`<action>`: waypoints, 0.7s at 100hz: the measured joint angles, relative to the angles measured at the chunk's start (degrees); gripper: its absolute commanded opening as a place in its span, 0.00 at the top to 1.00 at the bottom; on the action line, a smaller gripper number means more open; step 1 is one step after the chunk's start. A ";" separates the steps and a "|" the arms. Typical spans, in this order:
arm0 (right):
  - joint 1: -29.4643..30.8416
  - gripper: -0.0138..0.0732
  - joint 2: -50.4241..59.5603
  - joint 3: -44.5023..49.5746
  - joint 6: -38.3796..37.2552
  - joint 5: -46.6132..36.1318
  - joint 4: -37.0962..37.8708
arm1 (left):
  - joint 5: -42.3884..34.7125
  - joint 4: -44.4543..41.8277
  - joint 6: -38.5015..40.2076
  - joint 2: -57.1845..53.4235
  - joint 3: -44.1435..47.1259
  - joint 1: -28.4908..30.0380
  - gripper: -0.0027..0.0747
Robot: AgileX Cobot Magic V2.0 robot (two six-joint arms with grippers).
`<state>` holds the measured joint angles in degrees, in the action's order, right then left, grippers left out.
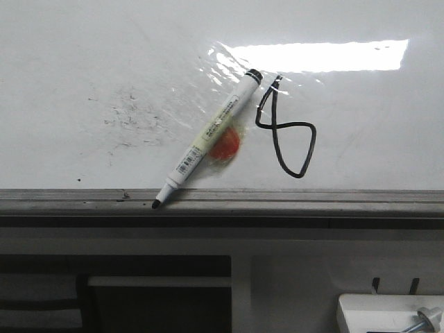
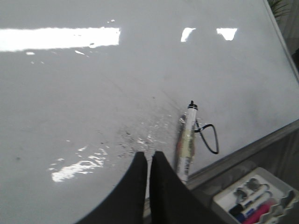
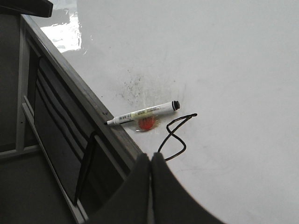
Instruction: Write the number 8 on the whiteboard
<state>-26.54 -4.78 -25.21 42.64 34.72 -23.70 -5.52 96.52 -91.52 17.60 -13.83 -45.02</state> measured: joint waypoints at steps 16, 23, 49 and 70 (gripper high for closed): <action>0.00 0.90 0.00 0.00 0.00 0.10 0.00 | 3.57 -37.12 33.18 -3.54 4.82 10.26 0.99; 0.00 0.90 0.00 0.00 0.00 0.10 0.00 | 7.85 -59.62 56.58 -5.99 6.92 15.71 0.99; 0.00 0.90 0.00 0.00 0.00 0.10 0.00 | 21.05 -96.52 98.64 -14.92 13.43 30.55 0.99; 0.00 0.90 0.00 0.00 0.00 0.12 0.00 | 24.84 -98.14 100.86 -17.84 13.43 35.86 0.99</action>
<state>-26.54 -4.78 -25.21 42.64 34.84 -23.70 19.33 -1.62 9.34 -0.23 -0.40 -9.17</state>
